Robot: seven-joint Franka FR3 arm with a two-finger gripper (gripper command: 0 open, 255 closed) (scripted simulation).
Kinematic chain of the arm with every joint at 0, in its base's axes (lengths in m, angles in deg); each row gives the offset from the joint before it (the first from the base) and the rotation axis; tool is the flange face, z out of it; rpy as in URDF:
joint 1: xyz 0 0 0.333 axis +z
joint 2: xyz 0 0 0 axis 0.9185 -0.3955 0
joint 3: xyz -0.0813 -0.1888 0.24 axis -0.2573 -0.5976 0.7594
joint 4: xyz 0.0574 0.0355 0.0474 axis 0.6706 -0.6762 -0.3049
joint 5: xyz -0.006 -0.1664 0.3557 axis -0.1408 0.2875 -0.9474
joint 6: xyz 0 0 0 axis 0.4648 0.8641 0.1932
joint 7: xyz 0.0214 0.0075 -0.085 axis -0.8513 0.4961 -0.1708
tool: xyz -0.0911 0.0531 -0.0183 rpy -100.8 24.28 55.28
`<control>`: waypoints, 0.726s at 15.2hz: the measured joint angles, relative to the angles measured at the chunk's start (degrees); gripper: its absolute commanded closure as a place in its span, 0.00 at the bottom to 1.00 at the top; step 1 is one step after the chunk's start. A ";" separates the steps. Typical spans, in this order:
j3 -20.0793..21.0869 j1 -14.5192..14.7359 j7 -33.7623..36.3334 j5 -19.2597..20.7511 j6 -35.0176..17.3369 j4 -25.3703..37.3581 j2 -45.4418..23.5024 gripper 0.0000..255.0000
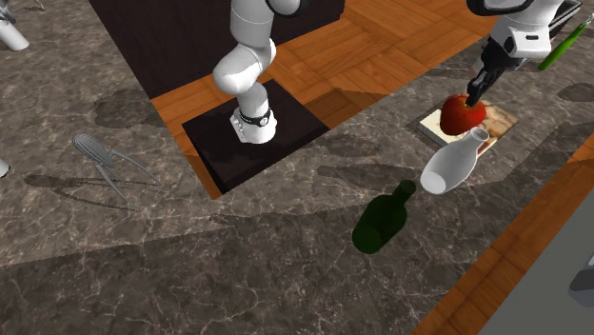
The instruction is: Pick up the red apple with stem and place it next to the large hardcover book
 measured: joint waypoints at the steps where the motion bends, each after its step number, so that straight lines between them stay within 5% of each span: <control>1: -0.01 -0.01 0.08 0.03 -0.67 -0.64 -0.03 1.00; 11: -0.26 -0.32 0.72 0.50 -8.35 -7.68 -0.74 1.00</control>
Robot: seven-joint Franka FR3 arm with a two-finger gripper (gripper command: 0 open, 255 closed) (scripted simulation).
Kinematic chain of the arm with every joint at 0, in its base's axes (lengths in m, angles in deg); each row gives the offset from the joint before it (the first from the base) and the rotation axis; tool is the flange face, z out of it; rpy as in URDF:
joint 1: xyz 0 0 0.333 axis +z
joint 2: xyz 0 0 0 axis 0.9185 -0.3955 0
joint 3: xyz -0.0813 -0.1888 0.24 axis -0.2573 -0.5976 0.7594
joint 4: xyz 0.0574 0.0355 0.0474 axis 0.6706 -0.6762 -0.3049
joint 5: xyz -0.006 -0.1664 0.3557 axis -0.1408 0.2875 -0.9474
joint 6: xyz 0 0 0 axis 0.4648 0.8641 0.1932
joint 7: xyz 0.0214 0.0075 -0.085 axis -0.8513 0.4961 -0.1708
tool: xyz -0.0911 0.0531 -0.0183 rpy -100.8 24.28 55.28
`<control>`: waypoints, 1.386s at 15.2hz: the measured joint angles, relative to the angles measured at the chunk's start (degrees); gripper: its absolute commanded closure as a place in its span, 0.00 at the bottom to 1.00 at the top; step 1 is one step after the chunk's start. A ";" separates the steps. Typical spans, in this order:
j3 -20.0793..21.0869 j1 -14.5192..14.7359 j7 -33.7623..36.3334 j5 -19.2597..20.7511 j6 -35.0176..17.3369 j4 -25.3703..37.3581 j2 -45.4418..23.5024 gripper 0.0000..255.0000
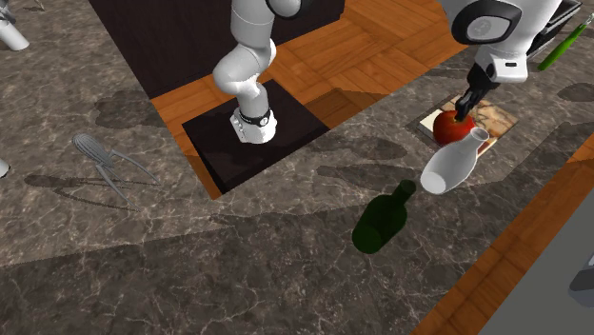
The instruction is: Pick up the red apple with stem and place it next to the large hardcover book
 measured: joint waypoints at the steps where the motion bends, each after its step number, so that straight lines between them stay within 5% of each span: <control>1: -0.02 0.01 0.14 0.07 -0.74 -0.67 -0.09 1.00; 17: -0.41 -0.05 0.90 0.96 -7.49 -5.76 -1.83 1.00; 18: -0.41 -0.05 0.90 0.96 -7.50 -5.76 -1.83 0.00; 21: -0.41 -0.05 0.91 0.96 -7.50 -5.76 -1.82 0.00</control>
